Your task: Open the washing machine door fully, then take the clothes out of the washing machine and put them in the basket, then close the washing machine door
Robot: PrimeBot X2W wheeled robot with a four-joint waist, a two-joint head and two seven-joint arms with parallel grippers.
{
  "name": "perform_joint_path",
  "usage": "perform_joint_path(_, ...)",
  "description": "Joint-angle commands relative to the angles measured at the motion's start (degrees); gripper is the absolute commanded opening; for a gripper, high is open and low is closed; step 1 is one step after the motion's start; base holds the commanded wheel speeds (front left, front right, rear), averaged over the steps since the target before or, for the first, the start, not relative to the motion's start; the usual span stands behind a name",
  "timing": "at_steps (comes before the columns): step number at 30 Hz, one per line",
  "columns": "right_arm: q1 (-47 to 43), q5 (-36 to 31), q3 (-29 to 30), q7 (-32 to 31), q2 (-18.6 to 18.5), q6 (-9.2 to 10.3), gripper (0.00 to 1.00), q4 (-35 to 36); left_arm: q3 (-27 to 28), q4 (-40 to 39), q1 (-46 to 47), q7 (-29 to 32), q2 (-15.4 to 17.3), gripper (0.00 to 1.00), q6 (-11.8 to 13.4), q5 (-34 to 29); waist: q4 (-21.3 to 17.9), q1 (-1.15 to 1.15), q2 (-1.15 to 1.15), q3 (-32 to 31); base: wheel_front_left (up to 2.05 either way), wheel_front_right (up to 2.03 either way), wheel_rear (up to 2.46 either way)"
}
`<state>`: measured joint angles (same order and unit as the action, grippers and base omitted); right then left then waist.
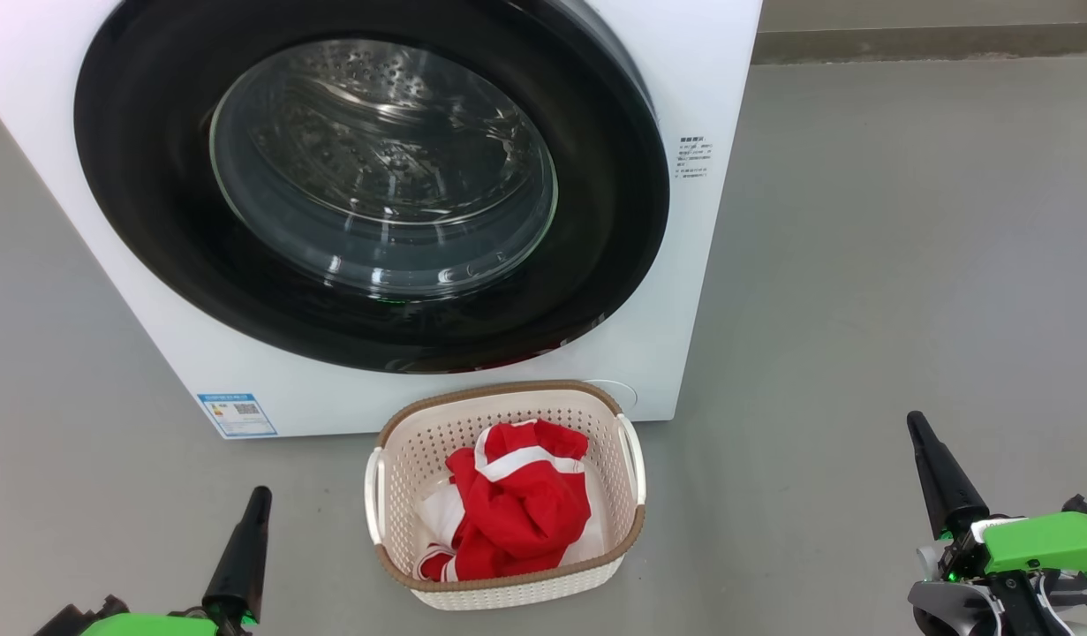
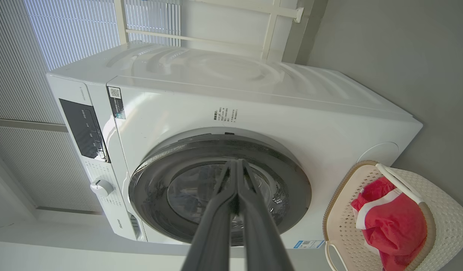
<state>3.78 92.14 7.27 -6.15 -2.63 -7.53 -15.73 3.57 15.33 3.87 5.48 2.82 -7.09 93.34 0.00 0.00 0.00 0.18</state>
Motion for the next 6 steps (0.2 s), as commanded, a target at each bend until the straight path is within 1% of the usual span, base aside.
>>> perform_joint_path(1,2.4,0.04,-0.77,-0.32,-0.31,0.04,0.0,1.71,2.09,-1.32,2.24,0.32,0.7,0.0,-0.4,-0.46,0.0,0.0,0.0,0.0,0.0,0.0,0.0)
perform_joint_path(6,2.4,0.04,-0.76,-0.33,-0.3,0.04,0.0,1.71,2.15,-1.32,2.25,0.37,0.66,0.0,-0.4,-0.51,0.0,0.0,0.0,0.0,0.0,0.0,0.0)
